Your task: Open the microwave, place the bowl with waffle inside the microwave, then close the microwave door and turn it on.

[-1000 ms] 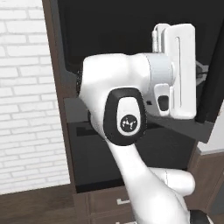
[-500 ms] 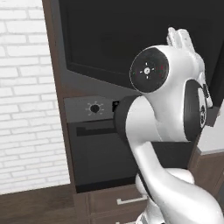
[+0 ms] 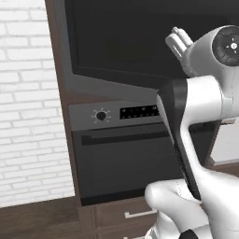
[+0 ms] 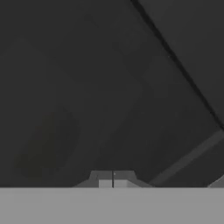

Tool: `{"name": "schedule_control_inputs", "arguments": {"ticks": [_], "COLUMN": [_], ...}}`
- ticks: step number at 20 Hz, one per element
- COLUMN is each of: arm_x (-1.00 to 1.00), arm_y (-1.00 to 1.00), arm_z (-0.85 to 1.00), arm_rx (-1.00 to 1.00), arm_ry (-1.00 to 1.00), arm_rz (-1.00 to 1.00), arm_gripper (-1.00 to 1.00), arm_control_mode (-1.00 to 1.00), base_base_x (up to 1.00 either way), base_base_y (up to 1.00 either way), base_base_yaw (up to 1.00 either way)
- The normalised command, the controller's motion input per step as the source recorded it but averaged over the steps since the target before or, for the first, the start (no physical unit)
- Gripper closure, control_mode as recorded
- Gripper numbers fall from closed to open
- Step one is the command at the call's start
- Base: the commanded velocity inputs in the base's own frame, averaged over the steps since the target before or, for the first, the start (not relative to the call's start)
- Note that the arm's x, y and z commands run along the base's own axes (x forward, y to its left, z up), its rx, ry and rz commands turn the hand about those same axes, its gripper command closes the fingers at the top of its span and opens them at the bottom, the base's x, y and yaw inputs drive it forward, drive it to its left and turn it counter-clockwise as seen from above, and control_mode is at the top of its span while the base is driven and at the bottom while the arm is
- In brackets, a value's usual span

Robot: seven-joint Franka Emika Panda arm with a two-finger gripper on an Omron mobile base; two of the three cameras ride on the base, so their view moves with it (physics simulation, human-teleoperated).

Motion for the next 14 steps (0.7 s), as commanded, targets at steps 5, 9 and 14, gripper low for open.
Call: {"name": "schedule_control_inputs", "arguments": {"ticks": [5, 9, 14], "arm_x": [0.99, 1.00, 1.00], "arm_y": [0.00, 0.00, 0.11], "arm_z": [-0.25, -0.29, -0.38], "arm_rx": [0.06, 0.14, 0.09], "arm_ry": [-0.01, 0.00, 0.00], "arm_rz": [0.65, 0.53, 0.27], "arm_gripper": [1.00, 1.00, 1.00], "arm_control_mode": [-1.00, -1.00, -1.00], "base_base_x": [0.00, 0.00, 0.00], "base_base_y": [0.00, 0.00, 0.00], "base_base_yaw": [0.00, 0.00, 0.00]}}
